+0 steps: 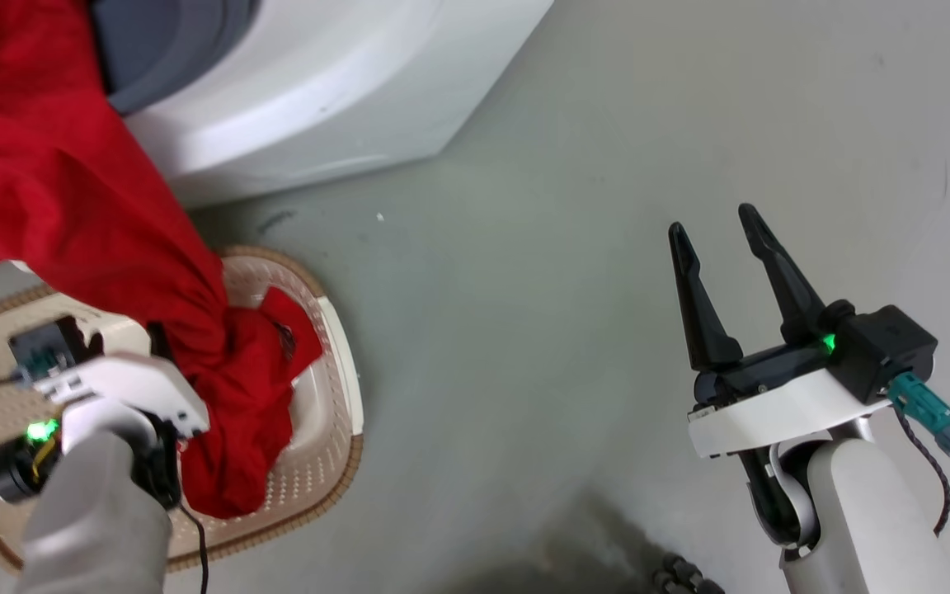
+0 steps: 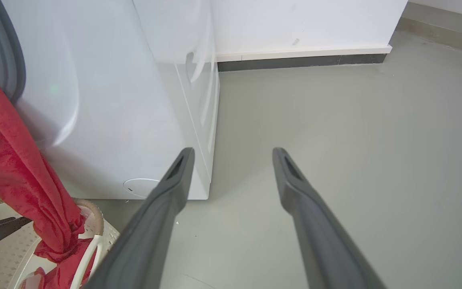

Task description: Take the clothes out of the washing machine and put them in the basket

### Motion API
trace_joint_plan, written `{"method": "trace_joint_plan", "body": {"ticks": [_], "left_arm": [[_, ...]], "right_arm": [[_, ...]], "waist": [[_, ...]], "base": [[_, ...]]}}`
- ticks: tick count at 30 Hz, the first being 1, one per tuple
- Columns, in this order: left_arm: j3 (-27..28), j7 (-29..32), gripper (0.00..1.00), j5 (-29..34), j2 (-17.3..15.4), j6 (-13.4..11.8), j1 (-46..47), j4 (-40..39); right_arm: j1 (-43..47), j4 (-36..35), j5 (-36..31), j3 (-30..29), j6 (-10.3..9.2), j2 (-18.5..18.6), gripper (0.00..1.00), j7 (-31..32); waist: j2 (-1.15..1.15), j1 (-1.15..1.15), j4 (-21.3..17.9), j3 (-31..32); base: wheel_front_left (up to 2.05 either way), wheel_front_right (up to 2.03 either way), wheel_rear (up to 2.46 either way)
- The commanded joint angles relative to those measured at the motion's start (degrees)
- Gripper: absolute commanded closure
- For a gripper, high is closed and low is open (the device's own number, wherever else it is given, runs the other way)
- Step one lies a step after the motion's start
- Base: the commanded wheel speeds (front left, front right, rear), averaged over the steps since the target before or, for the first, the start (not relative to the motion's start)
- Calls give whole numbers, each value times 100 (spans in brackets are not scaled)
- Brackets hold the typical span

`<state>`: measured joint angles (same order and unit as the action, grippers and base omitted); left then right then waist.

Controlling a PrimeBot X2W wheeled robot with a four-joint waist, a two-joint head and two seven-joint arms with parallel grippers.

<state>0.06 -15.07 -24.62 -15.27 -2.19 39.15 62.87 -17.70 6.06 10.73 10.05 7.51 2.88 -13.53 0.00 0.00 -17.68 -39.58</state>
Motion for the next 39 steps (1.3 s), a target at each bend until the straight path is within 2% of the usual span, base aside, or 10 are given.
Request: {"method": "trace_joint_plan", "body": {"ticks": [1, 5, 13, 22, 31, 39], "left_arm": [[46, -14, 0, -6, 83, 28, -216, -67], [198, -14, 0, 31, 216, 113, -658, -409], [357, -13, 0, 479, 458, 289, -1456, -1577], [511, -14, 0, 998, 460, 377, -1747, -2640], [337, 82, 0, 1177, 187, 581, -1194, -2389], [229, 721, 0, 1118, -236, 765, -405, -1779]], "right_arm": [[75, 39, -58, -22, -4, -1, 0, -13], [252, 66, -129, -67, -4, -1, 0, 54], [634, -16, -275, -164, -4, 0, 0, 291], [978, -220, -307, -166, -4, 0, 0, 510], [1093, -340, -209, -132, -4, -1, 0, 546], [935, -216, -40, -78, -4, -1, 0, 409]], "waist": [[0, 0, 97, 417], [0, 0, 239, 897], [0, 0, 501, 1642], [0, 0, 552, 2097], [0, 0, 416, 2061], [0, 0, 84, 1747]], "base": [[0, 0, 0], [0, 0, 0], [0, 0, 0], [0, 0, 0], [0, 0, 0], [0, 0, 0]]}}
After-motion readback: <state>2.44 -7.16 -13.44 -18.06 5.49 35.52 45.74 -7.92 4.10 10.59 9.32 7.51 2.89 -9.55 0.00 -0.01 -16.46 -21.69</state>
